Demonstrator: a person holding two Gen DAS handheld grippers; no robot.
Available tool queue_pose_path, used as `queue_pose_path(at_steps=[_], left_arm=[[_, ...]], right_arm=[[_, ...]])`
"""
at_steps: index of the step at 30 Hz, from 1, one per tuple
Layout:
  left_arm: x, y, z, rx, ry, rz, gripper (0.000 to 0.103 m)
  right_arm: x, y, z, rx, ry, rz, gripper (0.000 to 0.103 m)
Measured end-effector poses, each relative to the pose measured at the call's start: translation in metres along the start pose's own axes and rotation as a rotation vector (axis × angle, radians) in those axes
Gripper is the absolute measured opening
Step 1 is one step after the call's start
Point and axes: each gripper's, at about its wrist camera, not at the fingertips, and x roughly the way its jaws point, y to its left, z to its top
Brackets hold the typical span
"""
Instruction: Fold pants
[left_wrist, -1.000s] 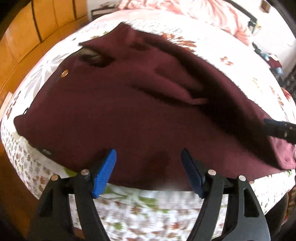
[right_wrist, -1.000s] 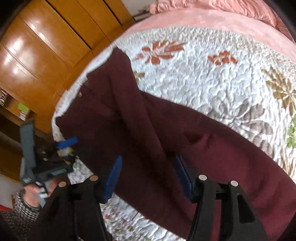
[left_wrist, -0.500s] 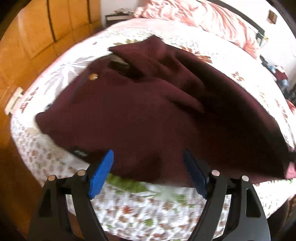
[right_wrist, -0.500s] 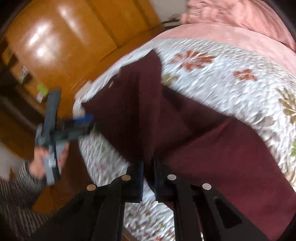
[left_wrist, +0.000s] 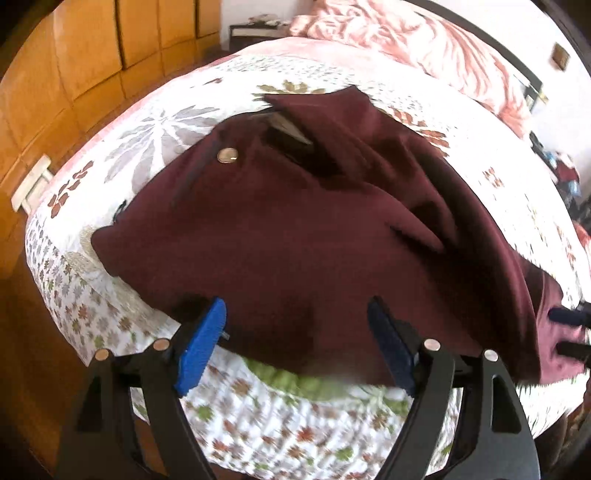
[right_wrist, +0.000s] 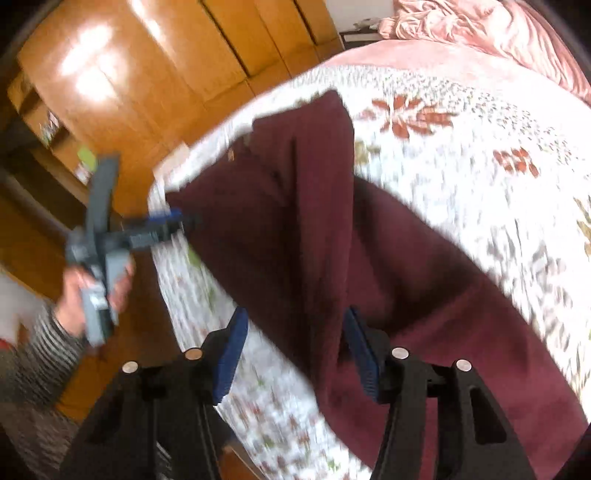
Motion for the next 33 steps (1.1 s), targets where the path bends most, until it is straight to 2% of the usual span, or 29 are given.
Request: queue_pose_path(at_steps=[2, 5, 8, 13, 21, 22, 23, 24, 25, 27, 29, 31, 33], left_arm=[[0.004, 0.009, 0.005, -0.018, 0.013, -0.01, 0.079], [0.014, 0.018, 0.012, -0.05, 0.046, -0.05, 0.079], [0.023, 0.021, 0.018, -0.057, 0.06, -0.056, 0.079], [0.043, 0.024, 0.024, -0.044, 0.099, -0.054, 0.079], [0.036, 0.013, 0.021, 0.044, 0.078, -0.054, 0.082], [0.033, 0.012, 0.024, 0.052, 0.074, -0.06, 0.082], [0.029, 0.012, 0.028, 0.062, 0.068, -0.068, 0.082], [0.025, 0.012, 0.032, 0.073, 0.06, -0.079, 0.082], [0.023, 0.012, 0.035, 0.082, 0.056, -0.088, 0.082], [0.017, 0.012, 0.043, 0.126, 0.051, -0.109, 0.082], [0.01, 0.012, 0.049, 0.169, 0.031, -0.109, 0.082], [-0.001, 0.014, 0.056, 0.197, 0.01, -0.144, 0.082], [-0.013, 0.023, 0.063, 0.156, 0.012, -0.229, 0.082]], right_arm=[[0.006, -0.011, 0.028, 0.044, -0.013, 0.026, 0.056], [0.035, -0.04, 0.074, 0.176, 0.001, 0.112, 0.056], [0.065, -0.06, 0.101, 0.231, 0.039, 0.094, 0.056], [0.094, -0.078, 0.116, 0.318, 0.053, 0.153, 0.056], [0.129, -0.087, 0.14, 0.397, 0.055, 0.24, 0.059], [0.13, -0.086, 0.141, 0.397, 0.048, 0.25, 0.048], [0.131, -0.085, 0.143, 0.399, 0.037, 0.277, 0.042], [0.132, -0.082, 0.146, 0.395, 0.031, 0.278, 0.038], [0.132, -0.08, 0.148, 0.379, 0.023, 0.275, 0.025], [0.128, -0.066, 0.154, 0.31, -0.004, 0.261, 0.013], [0.118, -0.05, 0.158, 0.237, -0.037, 0.244, 0.012], [0.11, -0.022, 0.163, 0.115, -0.072, 0.232, 0.012], [0.103, 0.011, 0.166, -0.017, -0.095, 0.202, 0.012]])
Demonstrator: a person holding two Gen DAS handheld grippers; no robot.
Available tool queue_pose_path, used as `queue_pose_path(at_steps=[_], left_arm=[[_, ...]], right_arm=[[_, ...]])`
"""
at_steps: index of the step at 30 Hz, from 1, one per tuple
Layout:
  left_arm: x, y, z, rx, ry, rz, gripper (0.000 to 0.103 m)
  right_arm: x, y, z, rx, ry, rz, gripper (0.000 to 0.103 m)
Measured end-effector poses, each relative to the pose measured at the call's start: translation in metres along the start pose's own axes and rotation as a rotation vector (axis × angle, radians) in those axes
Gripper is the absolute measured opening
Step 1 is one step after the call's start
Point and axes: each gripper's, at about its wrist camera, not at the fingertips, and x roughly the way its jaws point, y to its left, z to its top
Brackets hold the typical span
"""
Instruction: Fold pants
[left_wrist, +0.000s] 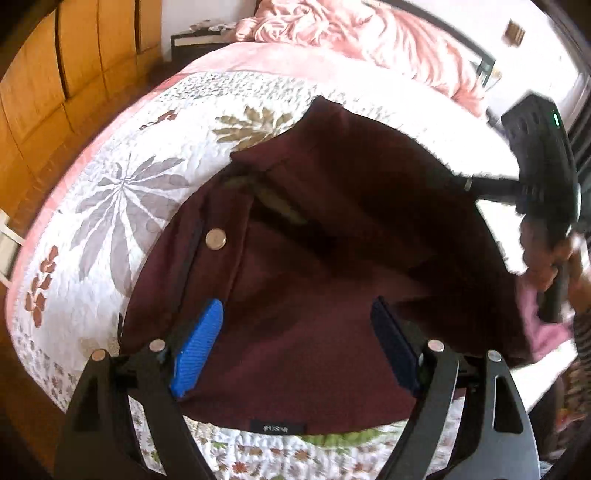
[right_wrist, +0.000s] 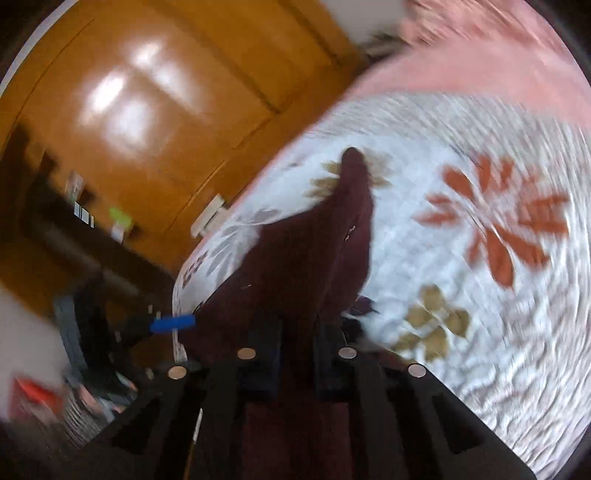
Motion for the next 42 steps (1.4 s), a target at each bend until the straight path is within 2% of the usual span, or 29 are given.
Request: queue_pose_path(at_steps=[4, 8, 10, 13, 15, 16, 17, 18, 19, 20, 21, 23, 25, 27, 30, 33, 34, 35, 37, 39, 41, 42], left_arm=[[-0.025, 0.021, -0.005, -0.19, -0.041, -0.249, 0.082], [-0.034, 0.025, -0.018, -0.274, -0.065, -0.312, 0.083], [-0.033, 0.022, -0.028, -0.305, -0.065, -0.346, 0.084], [-0.027, 0.02, -0.044, -0.337, -0.07, -0.336, 0.086], [-0.016, 0.024, -0.05, -0.38, -0.045, -0.312, 0.086], [-0.007, 0.028, -0.055, -0.423, -0.023, -0.314, 0.084], [-0.002, 0.031, -0.059, -0.458, -0.022, -0.305, 0.068], [0.004, 0.036, -0.061, -0.481, -0.019, -0.29, 0.056], [0.011, 0.039, -0.065, -0.51, -0.007, -0.276, 0.033], [0.015, 0.042, -0.067, -0.529, -0.007, -0.287, 0.024], [0.017, 0.045, -0.069, -0.553, -0.009, -0.295, 0.021], [0.017, 0.046, -0.071, -0.572, -0.024, -0.284, 0.012], [0.011, 0.044, -0.068, -0.569, -0.066, -0.269, 0.011], [-0.005, 0.041, -0.066, -0.546, -0.133, -0.239, 0.01], [-0.033, 0.024, -0.075, -0.505, -0.187, -0.207, 0.009], [-0.029, 0.027, -0.088, -0.496, -0.175, -0.14, 0.009], [-0.012, 0.031, -0.092, -0.482, -0.12, -0.086, 0.01], [-0.002, 0.035, -0.097, -0.481, -0.089, -0.068, 0.01], [0.005, 0.037, -0.099, -0.501, -0.103, -0.082, 0.012], [-0.006, 0.03, -0.092, -0.5, -0.13, -0.067, 0.021], [-0.02, 0.021, -0.089, -0.48, -0.15, -0.005, 0.039], [-0.025, 0.015, -0.089, -0.459, -0.152, 0.014, 0.042]], right_arm=[[0.008, 0.055, -0.015, -0.219, 0.03, -0.011, 0.012], [0.02, 0.099, -0.049, -0.361, 0.085, 0.015, 0.012], [0.02, 0.114, -0.068, -0.42, 0.102, -0.002, 0.012], [0.036, 0.133, -0.092, -0.468, 0.144, -0.013, 0.013], [0.048, 0.139, -0.105, -0.5, 0.181, -0.028, 0.013], [0.051, 0.14, -0.109, -0.506, 0.186, -0.04, 0.013], [0.055, 0.139, -0.113, -0.498, 0.198, -0.048, 0.014], [0.056, 0.137, -0.113, -0.483, 0.2, -0.05, 0.015], [0.056, 0.134, -0.114, -0.464, 0.199, -0.044, 0.022], [0.054, 0.13, -0.115, -0.424, 0.204, -0.032, 0.028], [0.052, 0.125, -0.115, -0.391, 0.214, -0.01, 0.035], [0.042, 0.116, -0.114, -0.325, 0.203, 0.031, 0.039], [0.022, 0.108, -0.114, -0.255, 0.166, 0.05, 0.046], [-0.014, 0.093, -0.117, -0.158, 0.086, 0.069, 0.046], [-0.068, 0.069, -0.126, -0.058, -0.012, 0.01, 0.053], [-0.121, 0.034, -0.152, 0.041, -0.073, -0.178, 0.058], [-0.131, 0.024, -0.16, 0.072, -0.071, -0.22, 0.058], [-0.145, 0.005, -0.175, 0.127, -0.061, -0.284, 0.058], [-0.164, -0.023, -0.196, 0.223, -0.059, -0.362, 0.059], [-0.191, -0.049, -0.221, 0.346, -0.094, -0.397, 0.059], [-0.219, -0.064, -0.245, 0.438, -0.153, -0.399, 0.059], [-0.229, -0.068, -0.255, 0.464, -0.168, -0.403, 0.059]])
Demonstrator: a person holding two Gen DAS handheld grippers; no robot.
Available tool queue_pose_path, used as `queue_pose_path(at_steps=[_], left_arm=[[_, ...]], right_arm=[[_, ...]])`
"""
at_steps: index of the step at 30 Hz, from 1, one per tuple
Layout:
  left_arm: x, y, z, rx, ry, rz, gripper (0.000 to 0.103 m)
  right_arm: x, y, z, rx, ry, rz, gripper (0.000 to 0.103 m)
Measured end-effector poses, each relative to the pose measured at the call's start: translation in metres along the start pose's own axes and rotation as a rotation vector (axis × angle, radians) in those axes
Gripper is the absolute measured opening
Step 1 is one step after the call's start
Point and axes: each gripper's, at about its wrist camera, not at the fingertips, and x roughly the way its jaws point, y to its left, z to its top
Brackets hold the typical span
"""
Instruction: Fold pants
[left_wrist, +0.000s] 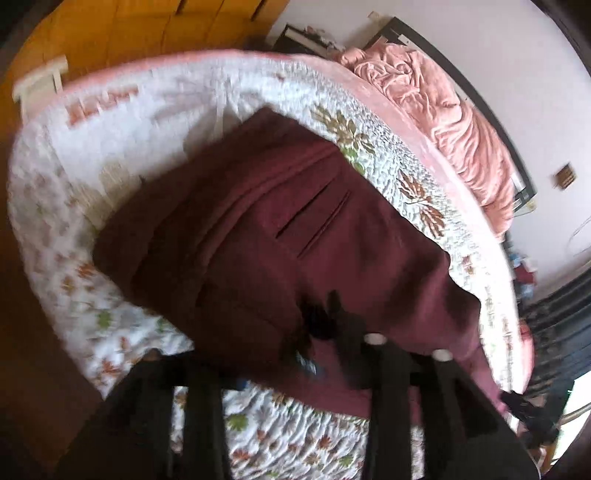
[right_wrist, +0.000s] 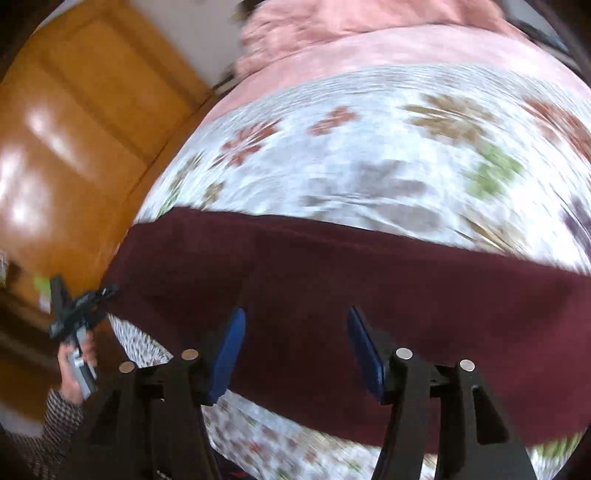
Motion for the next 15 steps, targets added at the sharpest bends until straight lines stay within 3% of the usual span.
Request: queue_pose_path(at_steps=[2, 6, 8, 12, 15], left_arm=[[-0.014, -0.018, -0.007, 0.084, -0.008, 0.043, 0.062], [-0.031, -0.054, -0.033, 0.199, 0.01, 0.084, 0.067], [-0.032, -0.069, -0.05, 0.224, 0.038, 0.035, 0.067], [-0.02, -0.14, -0.086, 0.335, 0.137, -0.151, 0.067], [-0.003, -0.187, -0.103, 0.429, 0.161, -0.197, 0.067]], right_arm=[[-0.018, -0.022, -0.011, 0.052, -0.015, -0.026, 0.059], [-0.054, -0.067, -0.037, 0.149, -0.041, -0.07, 0.059], [-0.071, -0.086, -0.048, 0.183, -0.057, -0.092, 0.059], [-0.097, -0.12, -0.066, 0.262, -0.071, -0.118, 0.059], [-0.105, -0.137, -0.078, 0.31, -0.058, -0.132, 0.059]])
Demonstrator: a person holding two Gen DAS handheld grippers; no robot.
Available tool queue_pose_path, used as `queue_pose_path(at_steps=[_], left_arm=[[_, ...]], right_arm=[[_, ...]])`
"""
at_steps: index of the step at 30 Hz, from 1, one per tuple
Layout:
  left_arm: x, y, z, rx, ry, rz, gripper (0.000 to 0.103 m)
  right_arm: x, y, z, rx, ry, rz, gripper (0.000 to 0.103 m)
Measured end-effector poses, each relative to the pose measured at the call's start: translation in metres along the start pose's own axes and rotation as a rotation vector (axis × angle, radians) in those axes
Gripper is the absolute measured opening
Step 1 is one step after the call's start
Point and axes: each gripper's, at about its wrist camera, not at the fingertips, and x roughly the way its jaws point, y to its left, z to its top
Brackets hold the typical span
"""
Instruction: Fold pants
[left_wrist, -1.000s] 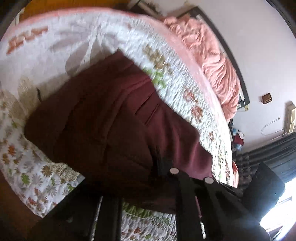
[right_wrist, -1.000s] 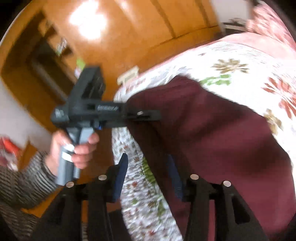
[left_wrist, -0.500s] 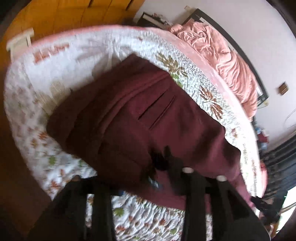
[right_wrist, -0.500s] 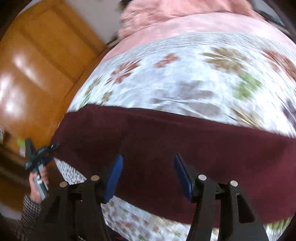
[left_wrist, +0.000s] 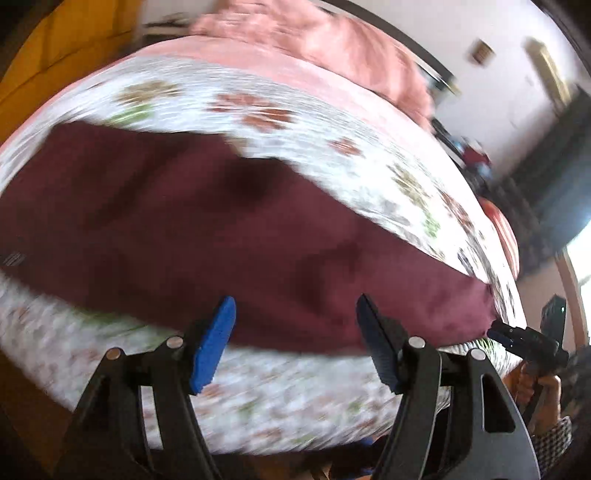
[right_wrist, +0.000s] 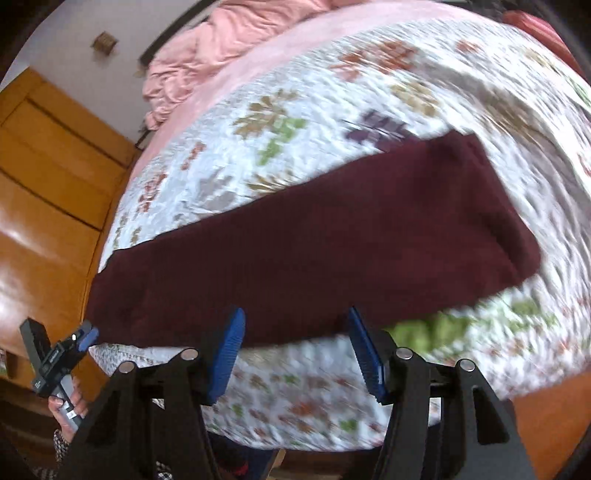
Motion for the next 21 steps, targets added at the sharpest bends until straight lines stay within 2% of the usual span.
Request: queue_pose_path(at_steps=[1, 4, 6, 9, 11, 14, 17, 21], left_arm=[[0.015, -0.015, 0.005, 0.037, 0.014, -0.017, 0.067], [0.059, -0.035, 0.009, 0.096, 0.069, 0.043, 0.063], [0.098, -0.032, 0.006, 0.133, 0.157, 0.149, 0.06], [0.103, -0.038, 0.003, 0.18, 0.125, 0.194, 0.059], [0.094, -0.039, 0.006, 0.143, 0.132, 0.175, 0.06], [0.078, -0.046, 0.01, 0.043, 0.103, 0.075, 0.064], [0.09, -0.078, 0.01, 0.08, 0.113, 0.052, 0.067], [0.113, -0.118, 0.002, 0.157, 0.156, 0.024, 0.072]], right_arm=[[-0.003, -0.007, -0.003, 0.011, 0.0, -0.003, 0.059], [-0.01, -0.028, -0.009, 0.068, -0.012, -0.016, 0.059], [-0.012, -0.047, -0.008, 0.134, -0.032, 0.028, 0.06], [-0.01, -0.077, -0.006, 0.244, -0.044, 0.137, 0.061], [-0.011, -0.089, -0.005, 0.283, -0.058, 0.173, 0.061], [-0.011, -0.101, 0.0, 0.317, -0.08, 0.207, 0.061], [-0.004, -0.109, 0.006, 0.351, -0.09, 0.232, 0.061], [0.006, -0.118, 0.016, 0.393, -0.146, 0.277, 0.061]])
